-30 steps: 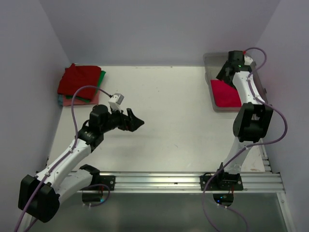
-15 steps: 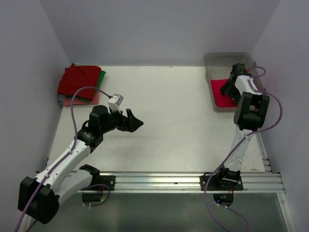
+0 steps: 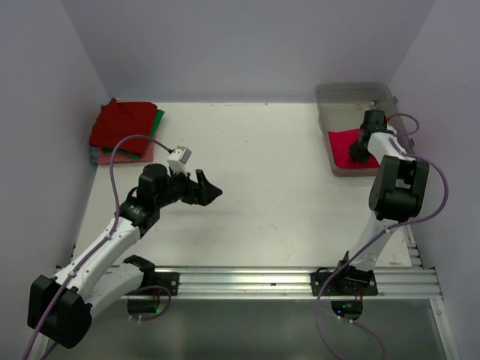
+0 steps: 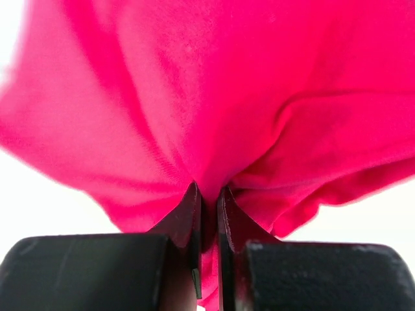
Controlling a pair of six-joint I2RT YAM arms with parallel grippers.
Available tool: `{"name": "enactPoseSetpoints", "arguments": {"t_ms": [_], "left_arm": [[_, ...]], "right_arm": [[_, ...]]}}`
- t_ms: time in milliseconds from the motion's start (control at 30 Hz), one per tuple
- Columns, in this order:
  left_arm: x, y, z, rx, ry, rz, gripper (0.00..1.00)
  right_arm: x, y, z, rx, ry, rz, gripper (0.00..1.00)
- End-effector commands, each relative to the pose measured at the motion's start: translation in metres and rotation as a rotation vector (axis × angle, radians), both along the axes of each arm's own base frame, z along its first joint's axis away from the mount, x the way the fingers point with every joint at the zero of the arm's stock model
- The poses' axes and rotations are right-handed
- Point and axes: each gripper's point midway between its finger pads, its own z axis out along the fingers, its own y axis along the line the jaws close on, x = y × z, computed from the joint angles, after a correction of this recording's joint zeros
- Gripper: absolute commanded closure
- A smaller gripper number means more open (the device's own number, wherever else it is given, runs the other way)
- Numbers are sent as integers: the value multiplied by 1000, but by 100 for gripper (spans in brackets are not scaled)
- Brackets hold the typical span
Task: Fold and stack the t-shirts
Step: Grab the tshirt from the pile
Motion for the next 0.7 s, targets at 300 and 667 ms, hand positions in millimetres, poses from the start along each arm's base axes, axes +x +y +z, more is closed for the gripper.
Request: {"name": "enactPoseSetpoints", "arguments": {"t_ms": [300,667], "left_arm": [[2,-1,14,-14,-48,3,0],[2,5,17,-33,-48,59,0]], "right_arm": [[-9,77,266,49,-936,360,100],[-45,216,271,495,-900,874,100]]}}
